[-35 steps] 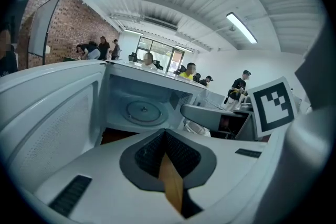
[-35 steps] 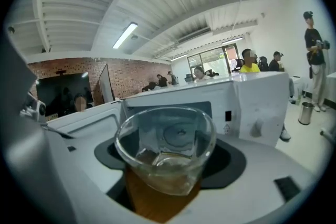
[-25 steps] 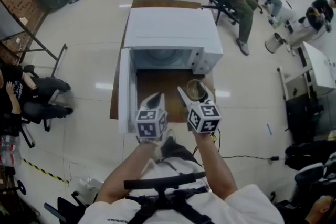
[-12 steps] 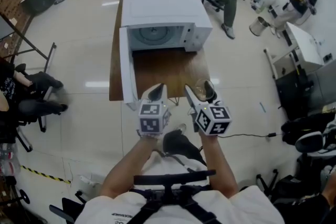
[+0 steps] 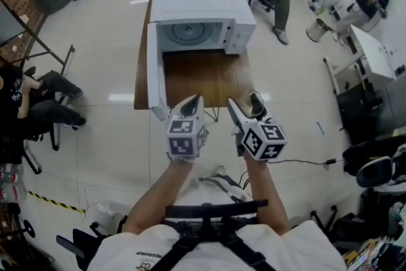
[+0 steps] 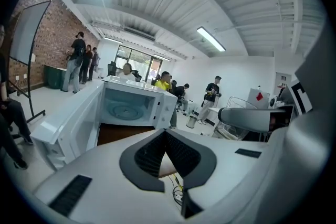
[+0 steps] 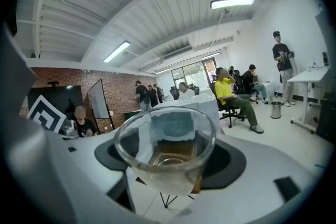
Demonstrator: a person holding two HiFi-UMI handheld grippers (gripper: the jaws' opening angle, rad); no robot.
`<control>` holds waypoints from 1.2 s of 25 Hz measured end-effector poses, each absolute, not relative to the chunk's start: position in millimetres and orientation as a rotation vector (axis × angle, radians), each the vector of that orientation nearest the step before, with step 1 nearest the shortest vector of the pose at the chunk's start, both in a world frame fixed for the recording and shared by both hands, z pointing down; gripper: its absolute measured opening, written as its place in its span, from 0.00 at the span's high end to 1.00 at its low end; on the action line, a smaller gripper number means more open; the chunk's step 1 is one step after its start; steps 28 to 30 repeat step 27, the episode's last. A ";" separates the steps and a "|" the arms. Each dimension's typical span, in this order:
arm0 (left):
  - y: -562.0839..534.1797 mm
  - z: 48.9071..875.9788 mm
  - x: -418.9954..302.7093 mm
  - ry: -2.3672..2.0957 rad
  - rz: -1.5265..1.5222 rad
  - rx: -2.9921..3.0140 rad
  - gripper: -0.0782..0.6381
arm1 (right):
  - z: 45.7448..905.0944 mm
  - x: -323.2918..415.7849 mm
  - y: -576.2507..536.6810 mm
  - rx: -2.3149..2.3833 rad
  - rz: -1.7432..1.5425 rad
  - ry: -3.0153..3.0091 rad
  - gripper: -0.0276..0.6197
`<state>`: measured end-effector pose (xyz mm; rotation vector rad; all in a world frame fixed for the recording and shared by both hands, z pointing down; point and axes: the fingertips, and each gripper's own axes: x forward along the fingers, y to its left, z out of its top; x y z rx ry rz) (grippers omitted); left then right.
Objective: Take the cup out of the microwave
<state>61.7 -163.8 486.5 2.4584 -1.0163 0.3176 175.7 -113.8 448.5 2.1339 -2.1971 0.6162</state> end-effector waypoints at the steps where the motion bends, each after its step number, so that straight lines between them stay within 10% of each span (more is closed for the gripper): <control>1: -163.0 485.4 61.9 -1.028 0.313 2.456 0.91 | 445.2 175.6 -114.3 2.127 0.607 -2.215 0.36; 30: -156.8 480.9 69.4 -1.080 0.297 2.439 0.91 | 422.1 165.2 -128.7 2.027 0.547 -2.361 0.36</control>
